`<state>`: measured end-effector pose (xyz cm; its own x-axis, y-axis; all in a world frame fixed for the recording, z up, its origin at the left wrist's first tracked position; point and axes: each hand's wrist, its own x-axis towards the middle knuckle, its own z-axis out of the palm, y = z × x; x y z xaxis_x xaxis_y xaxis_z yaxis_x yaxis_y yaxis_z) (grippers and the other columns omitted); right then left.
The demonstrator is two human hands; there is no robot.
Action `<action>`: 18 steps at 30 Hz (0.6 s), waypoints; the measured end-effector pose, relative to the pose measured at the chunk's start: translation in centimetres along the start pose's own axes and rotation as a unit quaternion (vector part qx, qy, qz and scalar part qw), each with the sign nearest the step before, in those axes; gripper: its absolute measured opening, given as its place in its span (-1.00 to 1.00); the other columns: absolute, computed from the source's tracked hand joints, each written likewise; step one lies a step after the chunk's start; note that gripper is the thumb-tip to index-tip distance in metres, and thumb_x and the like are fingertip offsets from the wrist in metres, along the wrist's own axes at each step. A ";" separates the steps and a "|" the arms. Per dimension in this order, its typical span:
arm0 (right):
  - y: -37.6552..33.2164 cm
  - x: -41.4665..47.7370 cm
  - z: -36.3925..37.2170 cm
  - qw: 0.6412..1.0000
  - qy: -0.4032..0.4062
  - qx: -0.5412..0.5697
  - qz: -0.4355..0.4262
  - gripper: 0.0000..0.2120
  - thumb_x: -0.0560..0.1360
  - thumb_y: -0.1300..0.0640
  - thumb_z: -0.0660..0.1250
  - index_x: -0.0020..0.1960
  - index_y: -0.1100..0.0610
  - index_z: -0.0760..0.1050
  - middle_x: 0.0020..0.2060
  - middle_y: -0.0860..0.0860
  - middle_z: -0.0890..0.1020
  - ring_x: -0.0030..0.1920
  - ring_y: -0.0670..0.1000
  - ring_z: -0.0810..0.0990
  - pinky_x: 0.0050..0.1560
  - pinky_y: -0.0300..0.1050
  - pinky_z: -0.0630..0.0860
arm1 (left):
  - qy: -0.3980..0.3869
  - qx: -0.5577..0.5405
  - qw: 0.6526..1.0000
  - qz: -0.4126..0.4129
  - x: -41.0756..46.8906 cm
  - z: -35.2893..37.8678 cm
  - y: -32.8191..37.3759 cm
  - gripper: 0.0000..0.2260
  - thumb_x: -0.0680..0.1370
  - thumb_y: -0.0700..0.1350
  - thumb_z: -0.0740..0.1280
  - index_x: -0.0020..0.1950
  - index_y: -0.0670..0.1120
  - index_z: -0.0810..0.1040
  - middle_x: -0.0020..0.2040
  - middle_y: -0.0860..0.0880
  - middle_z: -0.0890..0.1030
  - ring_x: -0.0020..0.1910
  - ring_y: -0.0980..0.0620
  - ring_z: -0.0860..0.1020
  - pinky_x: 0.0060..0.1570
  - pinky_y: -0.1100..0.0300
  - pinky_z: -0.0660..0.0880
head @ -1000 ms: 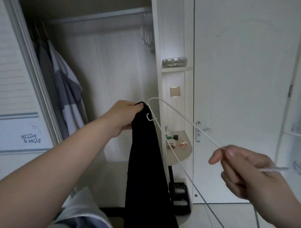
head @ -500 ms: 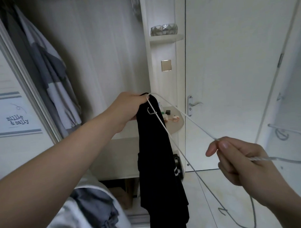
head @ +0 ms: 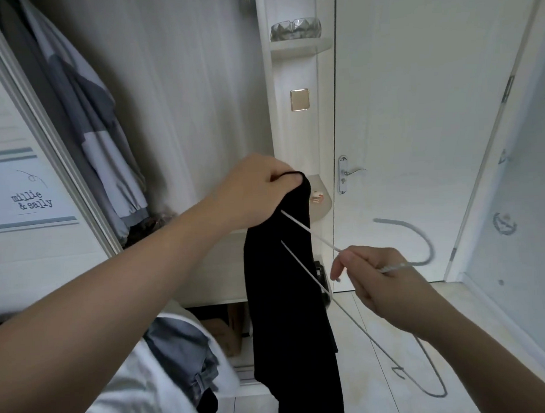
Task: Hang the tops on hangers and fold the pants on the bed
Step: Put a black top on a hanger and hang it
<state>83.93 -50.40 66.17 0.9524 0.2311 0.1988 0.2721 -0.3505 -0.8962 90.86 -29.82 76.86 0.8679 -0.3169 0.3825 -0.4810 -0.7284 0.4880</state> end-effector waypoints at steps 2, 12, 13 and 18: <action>-0.7 0.6 0.3 0.999 -0.008 -0.031 -0.002 -0.66 0.65 0.04 0.18 -0.24 0.01 0.59 -0.58 -0.11 0.30 -0.55 -0.11 0.26 -0.49 -0.32 0.24 | -0.035 0.028 0.999 0.014 -0.6 1.0 0.3 -0.68 0.65 -0.04 0.27 -0.24 -0.14 0.59 -0.32 -0.02 0.58 -0.32 0.09 0.52 -0.26 0.18 0.41; 0.4 1.7 2.4 0.999 -0.054 0.001 0.003 -0.66 0.66 0.10 0.23 -0.25 0.10 0.59 -0.61 -0.15 0.37 -0.57 -0.15 0.33 -0.47 -0.31 0.22 | -0.112 -0.046 0.993 -0.014 -2.2 3.6 0.2 -0.71 0.64 -0.03 0.31 -0.23 -0.11 0.63 -0.40 0.08 0.45 -0.42 0.17 0.38 -0.31 0.27 0.31; 0.8 1.6 2.4 0.998 -0.045 0.034 -0.008 -0.66 0.66 0.12 0.24 -0.26 0.10 0.58 -0.61 -0.14 0.36 -0.58 -0.14 0.30 -0.49 -0.30 0.21 | -0.120 -0.047 0.991 -0.028 -2.4 3.9 -0.1 -0.70 0.64 -0.02 0.32 -0.14 -0.20 0.64 -0.36 0.01 0.47 -0.39 0.13 0.39 -0.28 0.22 0.32; 2.6 0.8 5.1 0.993 -0.046 0.109 -0.027 -0.65 0.65 0.11 0.23 -0.29 0.04 0.56 -0.62 -0.10 0.32 -0.60 -0.13 0.26 -0.52 -0.31 0.18 | -0.170 -0.049 0.983 -0.040 -3.2 5.0 -0.1 -0.61 0.62 0.03 0.33 -0.17 -0.29 0.56 -0.37 -0.12 0.49 -0.43 0.07 0.42 -0.28 0.14 0.39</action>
<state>84.68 -46.47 61.98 0.9181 0.3290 0.2211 0.2770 -0.1332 -0.9516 88.71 -31.83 71.64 0.8872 -0.4571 0.0635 -0.4041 -0.7032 0.5850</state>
